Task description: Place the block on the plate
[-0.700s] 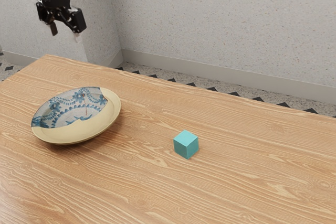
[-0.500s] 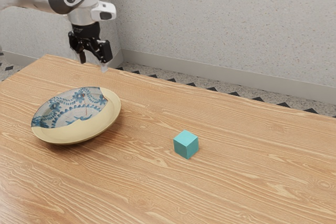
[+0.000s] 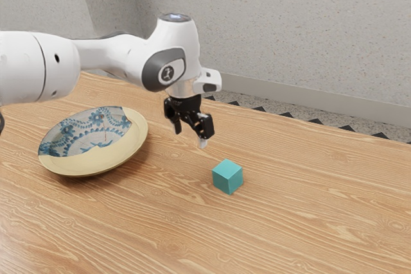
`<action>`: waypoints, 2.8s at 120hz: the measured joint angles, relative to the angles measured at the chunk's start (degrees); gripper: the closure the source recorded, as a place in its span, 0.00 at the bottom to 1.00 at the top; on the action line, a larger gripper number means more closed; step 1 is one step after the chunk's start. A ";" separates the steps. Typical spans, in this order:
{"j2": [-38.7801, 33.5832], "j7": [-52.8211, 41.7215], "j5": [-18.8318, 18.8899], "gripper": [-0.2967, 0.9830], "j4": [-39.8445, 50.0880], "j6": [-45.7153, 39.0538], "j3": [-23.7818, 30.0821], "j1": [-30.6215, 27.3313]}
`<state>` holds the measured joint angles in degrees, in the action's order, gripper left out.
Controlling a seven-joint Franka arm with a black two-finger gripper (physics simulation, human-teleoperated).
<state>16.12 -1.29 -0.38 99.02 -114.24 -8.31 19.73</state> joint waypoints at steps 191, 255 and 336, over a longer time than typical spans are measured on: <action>19.12 4.12 -2.02 0.25 -7.56 -12.92 8.40 -4.22; 20.75 3.50 -1.72 0.45 -8.39 -12.89 8.93 -4.26; 13.85 3.88 0.01 0.47 -7.67 -11.10 8.70 -7.42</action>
<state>29.97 2.59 -0.36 91.35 -125.34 0.39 12.31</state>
